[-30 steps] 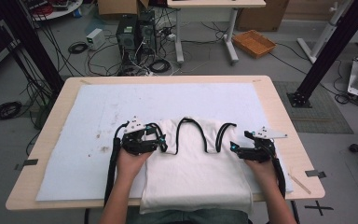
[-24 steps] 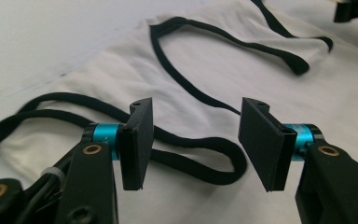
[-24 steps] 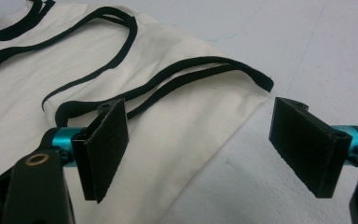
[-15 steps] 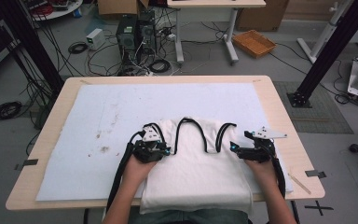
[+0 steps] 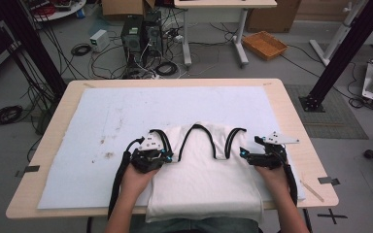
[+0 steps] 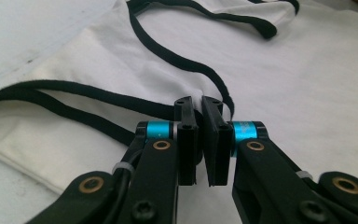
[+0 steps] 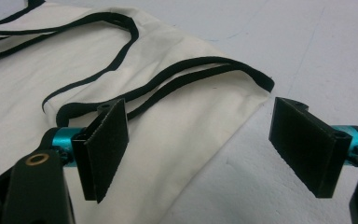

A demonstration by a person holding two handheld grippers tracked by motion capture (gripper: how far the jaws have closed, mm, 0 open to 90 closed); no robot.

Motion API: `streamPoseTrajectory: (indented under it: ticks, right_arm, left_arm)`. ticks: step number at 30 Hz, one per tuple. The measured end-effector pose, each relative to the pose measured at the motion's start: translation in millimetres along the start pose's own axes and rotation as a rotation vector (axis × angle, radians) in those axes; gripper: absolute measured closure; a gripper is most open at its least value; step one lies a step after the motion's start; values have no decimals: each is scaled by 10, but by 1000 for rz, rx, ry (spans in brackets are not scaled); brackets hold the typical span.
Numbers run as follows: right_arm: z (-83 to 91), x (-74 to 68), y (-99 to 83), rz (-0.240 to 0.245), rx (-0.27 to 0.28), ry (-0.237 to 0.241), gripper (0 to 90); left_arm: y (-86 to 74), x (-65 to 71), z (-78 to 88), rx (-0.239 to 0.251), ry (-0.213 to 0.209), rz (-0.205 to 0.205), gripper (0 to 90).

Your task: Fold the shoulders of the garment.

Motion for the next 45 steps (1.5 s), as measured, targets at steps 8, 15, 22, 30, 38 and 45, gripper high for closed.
streamPoseTrajectory:
  ticks: [8,15,22,30,38,45]
  right_arm:
    - [-2,-1,0,-2,-1,0,200]
    - [-2,4,1,0,0,3,200]
    - [-5,2,-1,-1,-5,5,200]
    - [-4,3,1,-3,-5,13,200]
    - [4,-4,7,-3,3,31,200]
    - [-3,-10,3,4,-4,27,200]
  left_arm:
    - [-153,2,-91,-102,5,3,794]
    - [23,-78,84,37,27,23,498]
    - [74,-246,244,131,83,57,376]
    - [89,-423,341,172,154,93,318]
    - [56,-481,324,176,181,94,308]
    - [59,-501,308,182,176,107,299]
Point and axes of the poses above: each handheld gripper's, and its own axes: z roughly backward along the jaws, y roughly out of its top, x roughly to its right, the point moved 8 cm from there along -z, roughly forward along the jaws
